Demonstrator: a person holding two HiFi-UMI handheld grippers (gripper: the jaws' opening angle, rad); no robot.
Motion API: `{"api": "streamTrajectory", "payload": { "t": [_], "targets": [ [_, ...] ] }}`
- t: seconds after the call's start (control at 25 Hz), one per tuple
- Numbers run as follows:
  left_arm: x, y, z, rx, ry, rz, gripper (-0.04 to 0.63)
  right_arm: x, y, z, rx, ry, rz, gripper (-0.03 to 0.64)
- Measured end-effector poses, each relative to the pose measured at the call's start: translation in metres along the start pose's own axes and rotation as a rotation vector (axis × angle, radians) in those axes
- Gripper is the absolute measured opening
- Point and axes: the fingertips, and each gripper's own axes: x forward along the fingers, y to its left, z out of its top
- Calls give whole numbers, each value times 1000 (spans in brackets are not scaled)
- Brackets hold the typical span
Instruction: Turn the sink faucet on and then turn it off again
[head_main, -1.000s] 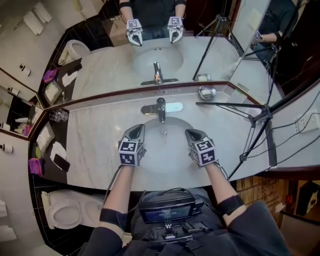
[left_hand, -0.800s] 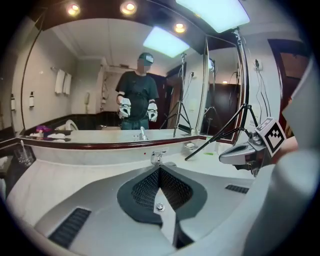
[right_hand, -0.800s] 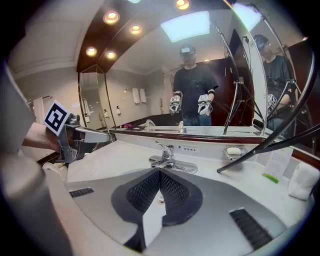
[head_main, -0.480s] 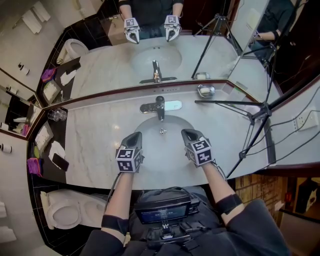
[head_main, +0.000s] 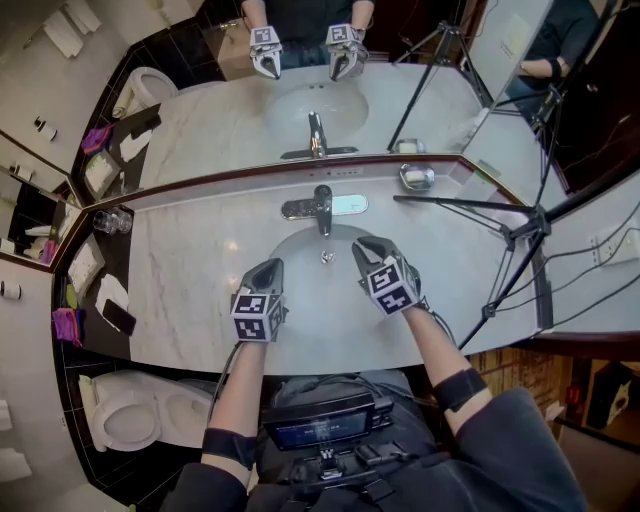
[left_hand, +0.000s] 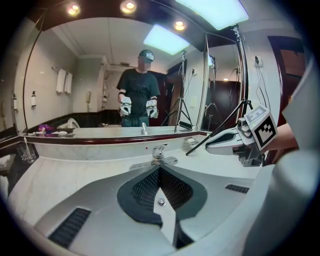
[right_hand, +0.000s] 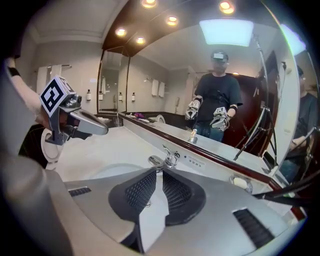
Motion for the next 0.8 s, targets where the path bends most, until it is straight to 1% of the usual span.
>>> {"api": "streamTrajectory", "payload": {
  "t": [0.2, 0.28, 0.32, 0.48, 0.68, 0.8],
  "targets": [
    [2, 6, -2, -25, -2, 13, 3, 35, 2, 13, -190, 26, 14, 123],
    [2, 10, -2, -38, -3, 18, 3, 47, 2, 19, -257, 38, 18, 134],
    [3, 13, -2, -42, -3, 20, 3, 54, 2, 22, -293, 44, 19, 163],
    [7, 19, -3, -43, 6, 30, 3, 81, -3, 34, -433, 64, 22, 201],
    [8, 24, -10, -50, 25, 38, 3, 111, -6, 44, -563, 84, 39, 201],
    [11, 26, -15, -56, 35, 42, 3, 127, -5, 48, -615, 93, 53, 201]
  ]
}}
